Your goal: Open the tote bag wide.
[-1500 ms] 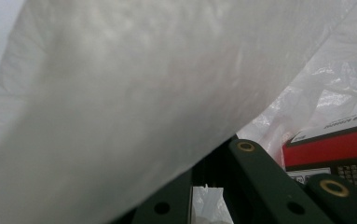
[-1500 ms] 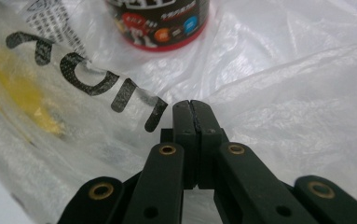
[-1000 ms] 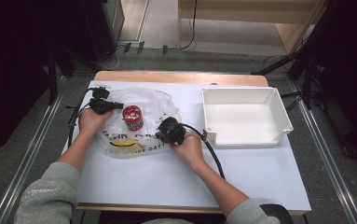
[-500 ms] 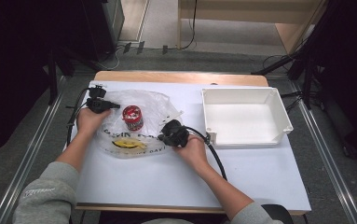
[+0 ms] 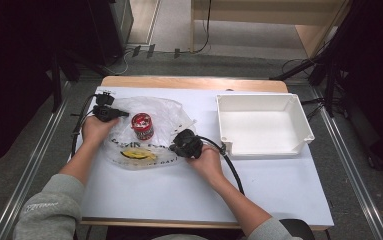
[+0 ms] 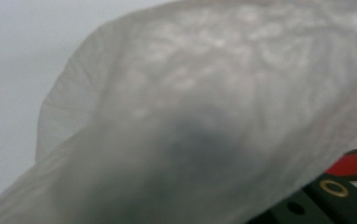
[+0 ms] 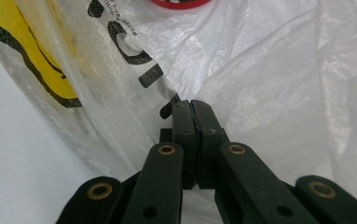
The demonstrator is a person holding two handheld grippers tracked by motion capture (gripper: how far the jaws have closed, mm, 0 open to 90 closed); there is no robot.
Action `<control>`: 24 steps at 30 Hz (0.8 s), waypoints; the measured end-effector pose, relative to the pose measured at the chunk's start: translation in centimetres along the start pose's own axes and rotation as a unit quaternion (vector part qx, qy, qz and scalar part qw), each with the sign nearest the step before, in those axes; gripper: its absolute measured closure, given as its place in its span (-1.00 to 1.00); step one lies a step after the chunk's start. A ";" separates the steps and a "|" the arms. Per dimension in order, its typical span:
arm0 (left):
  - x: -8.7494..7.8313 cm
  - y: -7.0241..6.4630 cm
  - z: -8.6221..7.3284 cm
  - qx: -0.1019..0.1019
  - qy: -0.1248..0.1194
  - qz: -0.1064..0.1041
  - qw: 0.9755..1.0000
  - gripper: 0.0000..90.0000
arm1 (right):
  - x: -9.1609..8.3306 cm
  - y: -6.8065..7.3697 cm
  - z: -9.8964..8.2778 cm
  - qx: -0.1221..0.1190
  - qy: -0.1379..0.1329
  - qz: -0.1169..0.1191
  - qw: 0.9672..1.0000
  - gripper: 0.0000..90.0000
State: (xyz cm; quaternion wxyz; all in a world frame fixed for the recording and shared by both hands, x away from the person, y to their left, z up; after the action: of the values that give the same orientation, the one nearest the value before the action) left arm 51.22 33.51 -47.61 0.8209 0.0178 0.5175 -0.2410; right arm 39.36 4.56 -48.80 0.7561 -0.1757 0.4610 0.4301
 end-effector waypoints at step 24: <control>-1.8 -0.3 0.3 -0.002 -0.012 -0.015 1.000 1.00 | 0.0 -0.2 0.0 0.002 -0.008 -0.003 1.000 0.99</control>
State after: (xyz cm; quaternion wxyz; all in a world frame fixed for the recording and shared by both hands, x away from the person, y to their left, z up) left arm 50.68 33.86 -45.84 0.8233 0.0053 0.5085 -0.2524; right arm 39.58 4.44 -48.80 0.7612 -0.1719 0.4556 0.4283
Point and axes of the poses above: each handheld gripper's, and its own axes: x roughly forward along the jaws, z roughly out of its top, y roughly to its left, the point moved 3 cm from there along x, roughly forward along the jaws, and after that the axes turned 11 degrees about y, right-handed, at the moved point
